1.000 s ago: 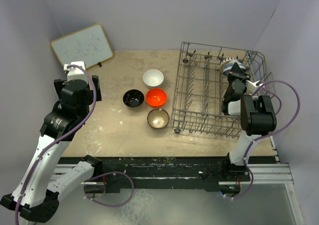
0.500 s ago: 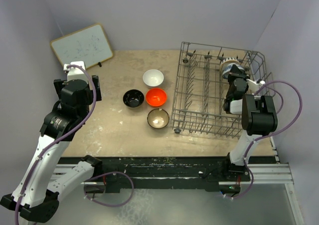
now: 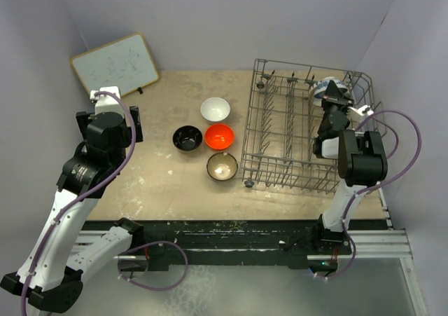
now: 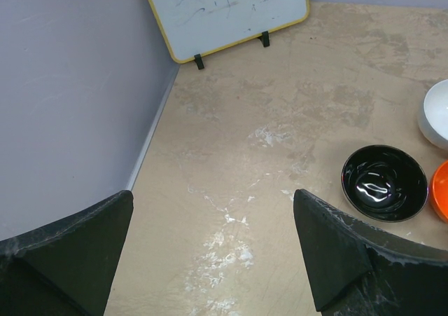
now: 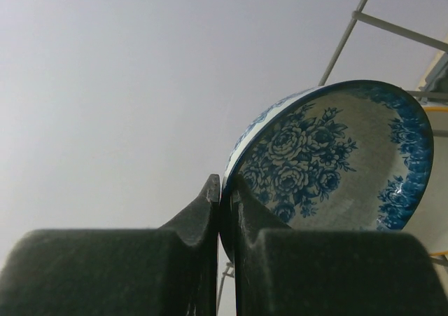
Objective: Load the bowls into the dish rack
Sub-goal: Place the bowl in the dish rack.
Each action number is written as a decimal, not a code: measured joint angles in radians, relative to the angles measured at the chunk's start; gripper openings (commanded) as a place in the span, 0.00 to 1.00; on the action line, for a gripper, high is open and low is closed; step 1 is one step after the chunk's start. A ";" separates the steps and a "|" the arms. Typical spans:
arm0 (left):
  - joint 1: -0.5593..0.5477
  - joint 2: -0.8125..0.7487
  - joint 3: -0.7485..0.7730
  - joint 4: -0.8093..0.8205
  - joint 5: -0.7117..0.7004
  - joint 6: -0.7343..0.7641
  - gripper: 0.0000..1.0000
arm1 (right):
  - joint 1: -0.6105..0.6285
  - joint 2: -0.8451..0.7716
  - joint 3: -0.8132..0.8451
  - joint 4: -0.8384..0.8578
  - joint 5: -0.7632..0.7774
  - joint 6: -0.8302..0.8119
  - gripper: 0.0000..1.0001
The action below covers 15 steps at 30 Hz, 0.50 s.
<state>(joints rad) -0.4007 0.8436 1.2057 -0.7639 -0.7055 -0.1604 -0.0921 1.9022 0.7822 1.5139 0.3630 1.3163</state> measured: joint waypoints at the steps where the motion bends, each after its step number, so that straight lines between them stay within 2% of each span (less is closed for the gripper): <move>1: 0.000 0.000 -0.001 0.000 0.000 0.000 0.99 | 0.000 0.005 0.003 0.008 -0.002 0.002 0.00; 15: 0.000 0.000 -0.005 0.000 0.000 0.000 0.99 | -0.001 0.050 0.002 0.057 -0.071 0.001 0.00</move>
<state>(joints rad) -0.4007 0.8436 1.2011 -0.7643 -0.7059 -0.1604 -0.0933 1.9526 0.7845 1.5711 0.2916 1.3174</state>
